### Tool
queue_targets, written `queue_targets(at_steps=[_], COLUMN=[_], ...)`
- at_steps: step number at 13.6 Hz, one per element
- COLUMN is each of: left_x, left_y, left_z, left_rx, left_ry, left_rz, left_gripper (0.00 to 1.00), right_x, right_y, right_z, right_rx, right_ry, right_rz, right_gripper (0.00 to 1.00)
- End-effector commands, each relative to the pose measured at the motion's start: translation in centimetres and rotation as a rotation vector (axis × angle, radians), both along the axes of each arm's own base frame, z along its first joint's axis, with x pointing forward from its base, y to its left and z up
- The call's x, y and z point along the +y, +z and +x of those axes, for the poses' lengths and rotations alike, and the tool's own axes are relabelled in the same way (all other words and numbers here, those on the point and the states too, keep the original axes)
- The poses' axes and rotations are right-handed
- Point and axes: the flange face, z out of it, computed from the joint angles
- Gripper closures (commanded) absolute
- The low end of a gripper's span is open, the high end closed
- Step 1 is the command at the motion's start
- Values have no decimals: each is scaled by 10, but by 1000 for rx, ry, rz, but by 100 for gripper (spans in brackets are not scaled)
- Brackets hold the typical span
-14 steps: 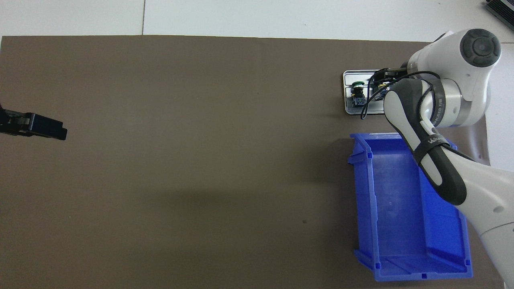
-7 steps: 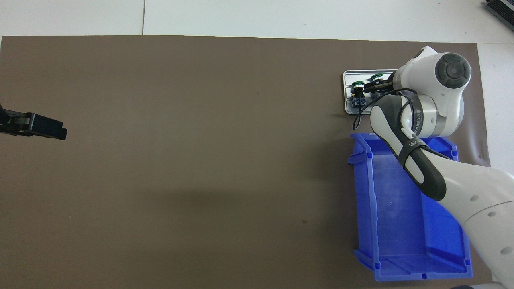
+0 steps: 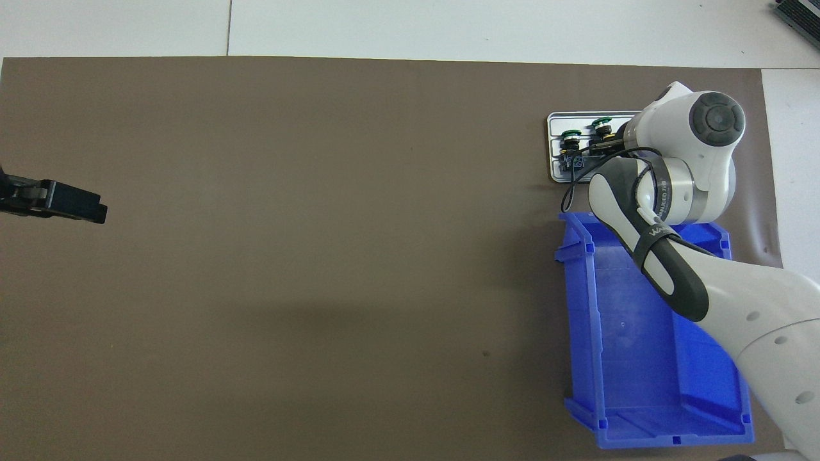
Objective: Place and press button with both arms
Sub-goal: 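Reach the right gripper to the metal tray and grasp a green-capped part, then carry the part with the right gripper to mid-table and release it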
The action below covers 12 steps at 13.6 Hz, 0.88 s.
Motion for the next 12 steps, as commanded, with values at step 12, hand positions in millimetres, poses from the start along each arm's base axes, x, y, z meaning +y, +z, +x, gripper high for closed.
queue_targets(at_steps=[12], left_x=[4], left_y=[0], left_z=[-8], left_rx=[-6], left_ry=[-1], left_rz=[-4], left_gripper=[0], right_x=[121], right_y=[163], right_z=[13], right_rx=[-58], right_ry=[-972], right_rz=[269], right_gripper=[100])
